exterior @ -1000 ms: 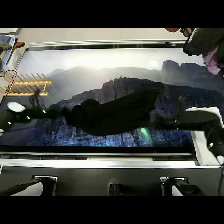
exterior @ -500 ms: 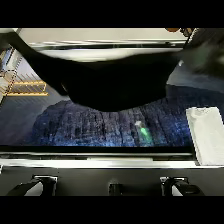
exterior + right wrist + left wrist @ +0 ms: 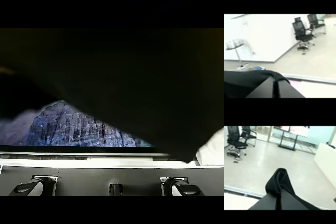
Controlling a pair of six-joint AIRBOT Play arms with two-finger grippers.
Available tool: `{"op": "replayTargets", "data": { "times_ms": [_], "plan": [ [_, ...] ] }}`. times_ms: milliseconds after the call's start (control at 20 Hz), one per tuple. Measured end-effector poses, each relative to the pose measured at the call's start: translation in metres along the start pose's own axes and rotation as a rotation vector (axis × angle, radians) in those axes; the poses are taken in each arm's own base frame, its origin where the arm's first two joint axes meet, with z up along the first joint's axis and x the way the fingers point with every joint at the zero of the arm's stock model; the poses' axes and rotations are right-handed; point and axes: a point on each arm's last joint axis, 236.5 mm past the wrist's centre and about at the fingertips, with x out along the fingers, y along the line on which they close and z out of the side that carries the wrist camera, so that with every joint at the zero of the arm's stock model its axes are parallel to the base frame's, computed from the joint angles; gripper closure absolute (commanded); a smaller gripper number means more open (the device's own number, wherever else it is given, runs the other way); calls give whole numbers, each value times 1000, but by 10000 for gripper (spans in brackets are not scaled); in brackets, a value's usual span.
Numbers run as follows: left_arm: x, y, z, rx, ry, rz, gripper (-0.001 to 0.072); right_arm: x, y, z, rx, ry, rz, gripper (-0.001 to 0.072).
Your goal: Fold the clothes and pants, and hang the long-sleeved shirts on hangers.
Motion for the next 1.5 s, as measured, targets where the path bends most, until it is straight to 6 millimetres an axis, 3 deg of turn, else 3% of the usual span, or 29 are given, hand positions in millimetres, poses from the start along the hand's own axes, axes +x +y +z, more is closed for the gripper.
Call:
{"op": "replayTargets", "data": {
  "times_ms": [100,200,350,550,650,750,900,950,1000,1050,1100,1150,1250,1400,1500],
  "plan": [
    [25,10,-19,6,54,20,689,20,-26,-23,81,89,-50,683],
    [67,17,-59,23,165,11,689,51,-68,-66,174,246,-120,683],
    [141,25,-152,61,388,-24,689,97,-139,-157,308,535,-223,683],
    [229,21,-311,93,680,-85,689,143,-228,-286,454,828,-318,683],
    [256,15,-386,97,785,-108,689,164,-268,-342,507,896,-353,683],
    [269,10,-454,96,879,-121,689,183,-304,-390,546,922,-389,683],
    [272,2,-527,67,989,-118,687,203,-344,-446,600,924,-430,682],
    [271,0,-543,56,1016,-115,685,206,-354,-462,619,925,-443,670],
    [269,-3,-558,54,1040,-116,663,208,-362,-476,631,930,-453,614],
    [267,-5,-568,50,1059,-117,550,209,-368,-488,645,936,-462,573],
    [264,-6,-575,47,1078,-116,337,210,-371,-496,655,941,-468,546],
    [263,-5,-579,46,1093,-114,214,209,-373,-503,663,949,-471,468],
    [262,0,-572,49,1115,-110,200,205,-373,-506,670,971,-464,228],
    [258,24,-536,50,1139,-86,201,185,-372,-482,635,1010,-433,227],
    [249,45,-501,53,1141,-61,201,159,-375,-456,579,1047,-414,236]
  ]
}}
